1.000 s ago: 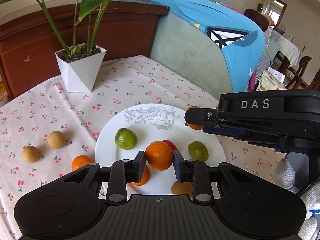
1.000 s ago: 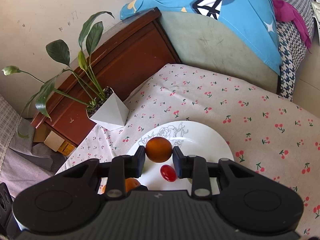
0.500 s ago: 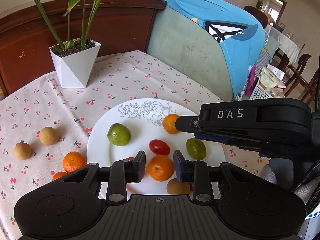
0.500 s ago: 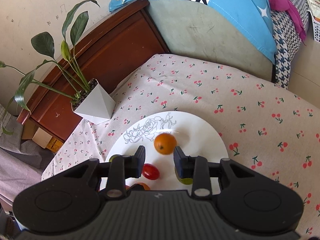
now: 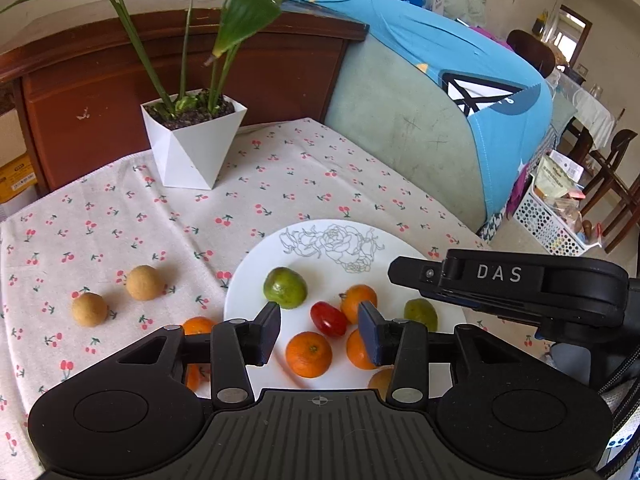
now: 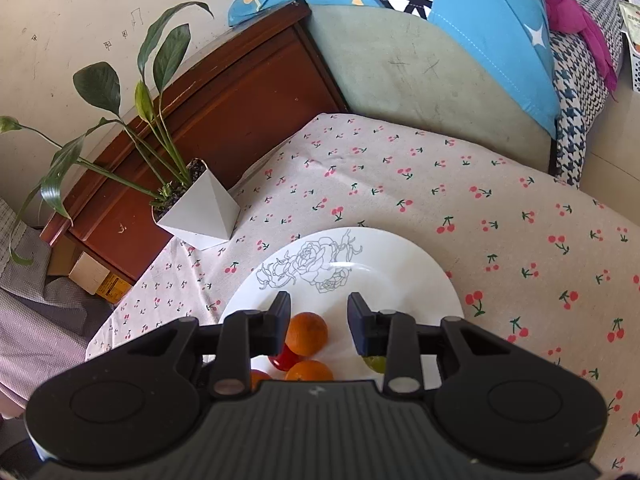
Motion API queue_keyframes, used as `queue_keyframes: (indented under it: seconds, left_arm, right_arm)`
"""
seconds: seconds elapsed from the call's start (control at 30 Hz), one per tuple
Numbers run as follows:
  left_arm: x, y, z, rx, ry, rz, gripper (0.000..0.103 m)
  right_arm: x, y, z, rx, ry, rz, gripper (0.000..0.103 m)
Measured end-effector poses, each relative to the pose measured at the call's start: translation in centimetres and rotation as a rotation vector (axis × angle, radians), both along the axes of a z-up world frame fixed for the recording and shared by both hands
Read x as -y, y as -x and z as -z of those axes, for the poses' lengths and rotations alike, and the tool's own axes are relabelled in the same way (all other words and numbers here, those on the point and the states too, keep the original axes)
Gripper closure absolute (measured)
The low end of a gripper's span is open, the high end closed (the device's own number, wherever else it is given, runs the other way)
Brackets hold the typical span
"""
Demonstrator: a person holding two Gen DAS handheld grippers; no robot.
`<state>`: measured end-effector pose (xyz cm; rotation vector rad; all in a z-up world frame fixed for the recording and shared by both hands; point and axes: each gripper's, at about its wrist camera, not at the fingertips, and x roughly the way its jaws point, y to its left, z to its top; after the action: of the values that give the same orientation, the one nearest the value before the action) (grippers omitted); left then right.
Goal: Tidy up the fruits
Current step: 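Open both tools and withdraw them toward the remaining mandarins, then grasp a mandarin with the right tool while the left tool grasps another mandarin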
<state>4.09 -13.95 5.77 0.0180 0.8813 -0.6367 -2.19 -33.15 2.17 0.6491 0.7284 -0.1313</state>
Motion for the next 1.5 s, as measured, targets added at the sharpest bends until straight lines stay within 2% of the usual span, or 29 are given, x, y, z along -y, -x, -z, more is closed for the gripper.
queue_keyframes:
  seconds: [0.3,0.53,0.77,0.97,1.1,1.4,1.5]
  left_arm:
    - [-3.4,-2.0,-0.9,0.002,-0.010,-0.098,0.058]
    - [-5.6,-2.9,-1.4,0.010,-0.015,-0.157,0.058]
    - [-7.8,-3.6,-1.7,0.011,-0.015,-0.221,0.057]
    - [-9.6,-4.3,-2.1,0.018,-0.006,-0.271,0.056]
    - [-10.7,-4.6,-2.1,0.012,-0.003,-0.308,0.056]
    - [-11.9,-4.7,-2.2,0.009,0.008,-0.317,0.057]
    - [-11.9,-4.7,-2.0,0.000,0.007,-0.311,0.057]
  right_arm:
    - [-2.1,-0.4,0.0,0.011,0.023,-0.085,0.069]
    - [-4.6,-0.7,-0.5,0.048,0.055,-0.191,0.069]
    - [-8.6,-0.9,0.0,0.065,0.054,-0.336,0.070]
    - [-11.8,-1.2,0.7,0.039,0.058,-0.421,0.070]
    - [-13.1,-1.7,1.4,0.016,0.073,-0.431,0.070]
    - [-14.9,-3.1,2.6,-0.020,0.132,-0.397,0.070]
    - [-15.3,-3.1,2.9,-0.021,0.154,-0.399,0.075]
